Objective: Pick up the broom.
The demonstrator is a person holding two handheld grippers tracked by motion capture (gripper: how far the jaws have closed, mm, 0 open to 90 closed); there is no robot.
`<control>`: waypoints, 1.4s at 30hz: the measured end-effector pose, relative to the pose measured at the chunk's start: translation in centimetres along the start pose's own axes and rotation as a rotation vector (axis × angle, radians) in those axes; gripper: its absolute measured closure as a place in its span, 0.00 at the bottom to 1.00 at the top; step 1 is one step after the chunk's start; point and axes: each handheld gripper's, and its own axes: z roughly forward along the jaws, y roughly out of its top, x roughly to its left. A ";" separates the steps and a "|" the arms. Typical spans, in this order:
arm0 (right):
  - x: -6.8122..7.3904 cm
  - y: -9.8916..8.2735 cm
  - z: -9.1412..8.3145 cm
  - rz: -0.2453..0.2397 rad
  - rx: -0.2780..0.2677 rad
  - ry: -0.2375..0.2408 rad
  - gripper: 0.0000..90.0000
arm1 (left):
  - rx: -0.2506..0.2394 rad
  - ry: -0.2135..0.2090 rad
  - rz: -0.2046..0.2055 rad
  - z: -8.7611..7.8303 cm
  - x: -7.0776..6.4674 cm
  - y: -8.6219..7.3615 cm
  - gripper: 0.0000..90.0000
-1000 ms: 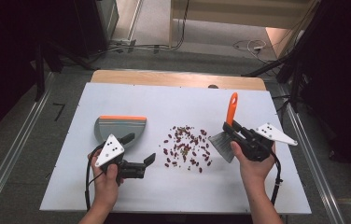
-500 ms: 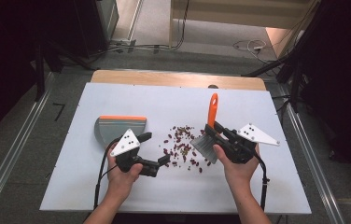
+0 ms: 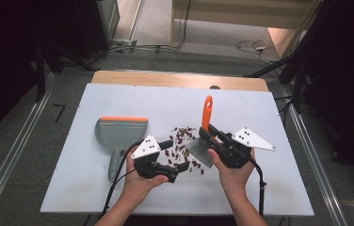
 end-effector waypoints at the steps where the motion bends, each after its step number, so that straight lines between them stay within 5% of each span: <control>1: 0.2 0.0 0.1 -0.006 0.000 0.003 0.77 | 0.003 -0.002 -0.004 0.2 -0.2 0.0 0.14; 15: 2.8 -0.3 0.7 -0.018 0.000 0.049 0.77 | 0.039 0.051 -0.022 1.9 -1.7 -0.8 0.47; 22: 3.5 -0.5 1.1 -0.015 0.006 0.062 0.77 | 0.067 0.109 -0.020 2.5 -2.0 -1.4 0.65; 28: 3.4 -0.8 1.2 -0.003 0.010 0.057 0.77 | 0.050 0.078 -0.015 2.3 -2.0 -1.5 0.88; 37: 3.5 -0.2 1.5 -0.028 0.031 0.085 0.75 | 0.055 0.092 0.026 1.5 -1.7 -1.1 0.95; 42: 2.2 0.7 1.3 -0.012 0.044 0.160 0.58 | 0.056 0.077 0.024 0.7 -0.8 -0.7 0.96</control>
